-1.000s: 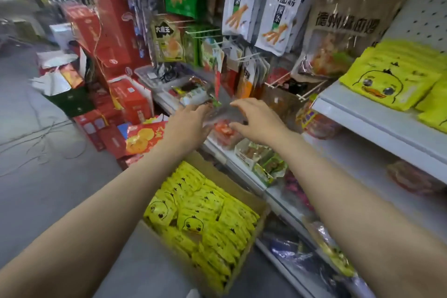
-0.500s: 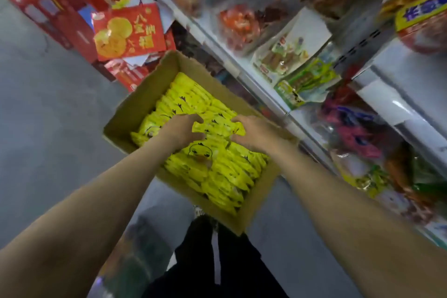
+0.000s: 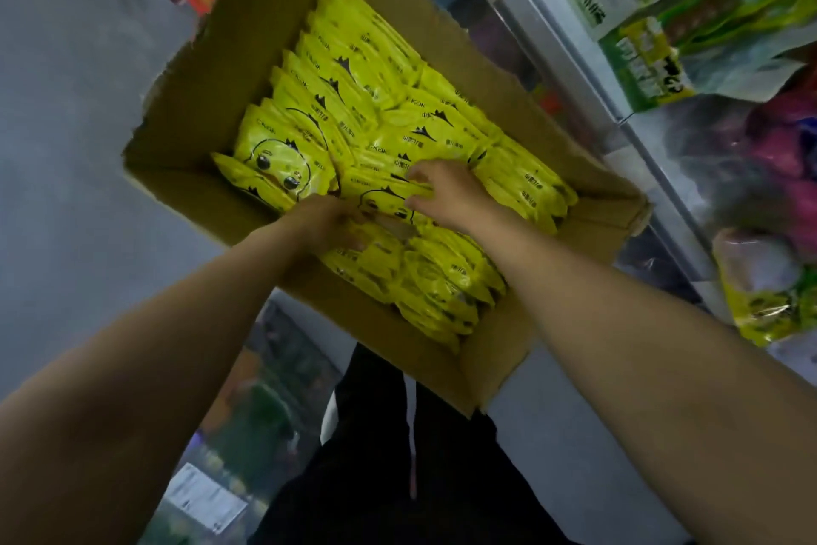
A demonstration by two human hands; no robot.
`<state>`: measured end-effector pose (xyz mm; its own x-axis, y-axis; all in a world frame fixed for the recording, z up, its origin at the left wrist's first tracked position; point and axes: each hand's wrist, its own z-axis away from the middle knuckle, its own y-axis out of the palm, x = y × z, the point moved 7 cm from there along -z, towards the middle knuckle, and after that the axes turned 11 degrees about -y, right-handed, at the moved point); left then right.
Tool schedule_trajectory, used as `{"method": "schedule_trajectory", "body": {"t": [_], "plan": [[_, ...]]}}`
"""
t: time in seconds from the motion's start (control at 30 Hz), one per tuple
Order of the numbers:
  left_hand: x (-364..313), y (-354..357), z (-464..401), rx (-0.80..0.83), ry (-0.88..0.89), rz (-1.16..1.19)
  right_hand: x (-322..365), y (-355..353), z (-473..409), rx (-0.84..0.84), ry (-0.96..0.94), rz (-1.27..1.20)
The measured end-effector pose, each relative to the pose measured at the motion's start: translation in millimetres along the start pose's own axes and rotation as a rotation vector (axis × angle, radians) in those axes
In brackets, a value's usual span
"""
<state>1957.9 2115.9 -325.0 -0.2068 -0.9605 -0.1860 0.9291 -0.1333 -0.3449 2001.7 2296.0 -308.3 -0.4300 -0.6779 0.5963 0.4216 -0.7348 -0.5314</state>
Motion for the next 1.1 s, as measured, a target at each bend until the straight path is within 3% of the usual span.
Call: {"method": "schedule_trajectory", "body": {"t": [0.4,0.5,0.7,0.87,1.1], "plan": [[0.1,-1.1,-20.9,-0.051,0.067,-0.002,5.3,15.4,-26.6,-0.055,-0.032,0.294],[-4.2,-2.0,-18.1,-0.071,0.068,-0.033,2.8,15.1,-23.3,-0.091,-0.030,0.200],[-20.1,-13.9,5.1,-0.090,0.126,0.015,-6.7,-20.9,6.6,-0.178,-0.016,-0.215],[-37.0,-31.9,41.5,-0.043,0.158,0.032,-9.7,-75.6,44.4,-0.366,-0.024,-0.229],[-56.2,-62.8,93.8,-0.090,0.114,0.370,-18.6,-118.4,110.0,-0.569,0.051,-0.419]]}}
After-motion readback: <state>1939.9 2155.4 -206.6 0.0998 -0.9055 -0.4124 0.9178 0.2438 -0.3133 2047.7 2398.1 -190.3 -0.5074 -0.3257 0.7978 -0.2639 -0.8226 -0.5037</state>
